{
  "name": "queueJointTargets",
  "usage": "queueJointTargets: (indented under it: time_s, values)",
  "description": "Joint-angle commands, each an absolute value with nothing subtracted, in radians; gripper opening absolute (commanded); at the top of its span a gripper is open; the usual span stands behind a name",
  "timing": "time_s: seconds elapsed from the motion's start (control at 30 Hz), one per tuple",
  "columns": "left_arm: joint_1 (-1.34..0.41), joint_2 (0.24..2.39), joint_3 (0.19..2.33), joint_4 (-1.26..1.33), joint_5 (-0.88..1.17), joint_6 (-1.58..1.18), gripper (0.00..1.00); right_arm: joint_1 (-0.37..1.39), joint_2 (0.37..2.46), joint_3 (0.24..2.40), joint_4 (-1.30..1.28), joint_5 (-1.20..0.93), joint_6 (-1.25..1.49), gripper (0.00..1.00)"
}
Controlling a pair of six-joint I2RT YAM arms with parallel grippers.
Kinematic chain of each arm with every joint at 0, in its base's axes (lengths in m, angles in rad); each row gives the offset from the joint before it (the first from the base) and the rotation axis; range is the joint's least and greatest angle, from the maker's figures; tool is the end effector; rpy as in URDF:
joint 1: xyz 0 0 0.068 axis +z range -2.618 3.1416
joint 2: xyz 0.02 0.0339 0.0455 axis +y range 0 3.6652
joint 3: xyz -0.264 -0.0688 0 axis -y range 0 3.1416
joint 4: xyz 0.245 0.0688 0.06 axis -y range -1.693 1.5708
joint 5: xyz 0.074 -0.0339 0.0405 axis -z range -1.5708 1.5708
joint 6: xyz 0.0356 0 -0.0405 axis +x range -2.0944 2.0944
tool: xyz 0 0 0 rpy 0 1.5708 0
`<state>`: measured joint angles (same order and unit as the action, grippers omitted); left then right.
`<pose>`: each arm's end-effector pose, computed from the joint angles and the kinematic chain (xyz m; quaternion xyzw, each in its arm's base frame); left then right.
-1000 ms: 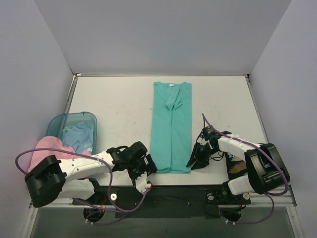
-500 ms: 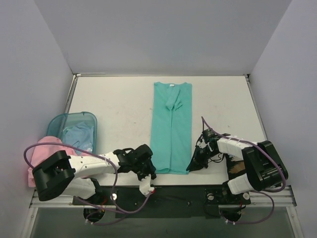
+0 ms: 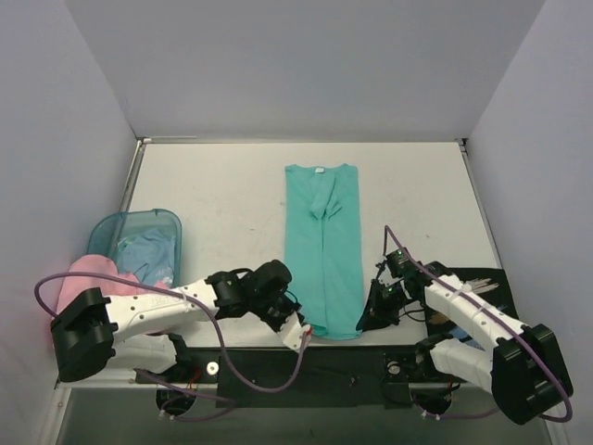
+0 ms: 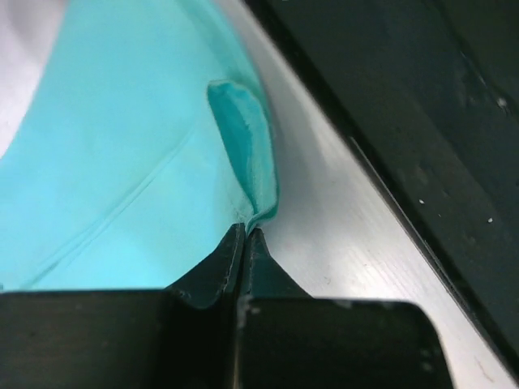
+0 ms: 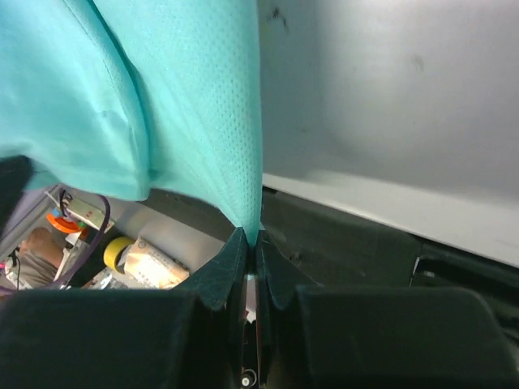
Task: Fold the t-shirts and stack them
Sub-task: Grab the bottom of the folded rectangular tshirt with both arms, then fold the folded rectangular tshirt in 1/3 of the way
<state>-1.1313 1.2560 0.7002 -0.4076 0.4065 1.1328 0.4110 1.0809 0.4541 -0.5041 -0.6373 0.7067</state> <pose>0.0889 -0.2222 0.1986 0.8717 0.3424 -0.1924 0.2930 0.1502 0.0886 0.1585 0.0689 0.9267 0.3691 0.0136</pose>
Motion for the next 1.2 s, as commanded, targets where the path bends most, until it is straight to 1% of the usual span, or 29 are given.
queueJointTargets:
  time_s: [0.0, 0.03, 0.1, 0.2, 0.33, 0.43, 0.6, 0.63, 0.83, 1.17]
  values:
    - [-0.984, 1.218, 0.761, -0.434, 0.52, 0.841, 0.0, 0.402, 1.055, 0.55, -0.666, -0.646, 0.681, 0.0]
    - [-0.923, 1.223, 0.781, -0.422, 0.543, 0.812, 0.0, 0.373, 1.063, 0.58, -0.669, -0.65, 0.667, 0.0]
    - [-0.853, 1.232, 0.81, -0.365, 0.606, 0.706, 0.0, 0.336, 1.124, 0.668, -0.673, -0.653, 0.628, 0.0]
    - [-0.819, 1.262, 0.854, -0.286, 0.597, 0.603, 0.0, 0.293, 1.277, 0.837, -0.689, -0.646, 0.568, 0.0]
    - [-0.723, 1.354, 0.9, -0.129, 0.592, 0.465, 0.0, 0.232, 1.466, 1.019, -0.686, -0.638, 0.505, 0.0]
    - [-0.629, 1.435, 0.925, -0.042, 0.566, 0.425, 0.0, 0.186, 1.61, 1.127, -0.684, -0.652, 0.476, 0.0]
    - [-0.577, 1.564, 1.053, -0.015, 0.554, 0.44, 0.0, 0.134, 1.771, 1.319, -0.689, -0.689, 0.456, 0.0]
    - [-0.568, 1.606, 1.074, 0.023, 0.552, 0.442, 0.0, 0.129, 1.808, 1.357, -0.687, -0.693, 0.456, 0.0]
    - [-0.543, 1.742, 1.178, 0.04, 0.54, 0.456, 0.0, 0.101, 1.954, 1.483, -0.689, -0.729, 0.46, 0.0]
    - [-0.517, 1.833, 1.218, 0.058, 0.538, 0.468, 0.0, 0.069, 2.098, 1.568, -0.689, -0.73, 0.465, 0.0]
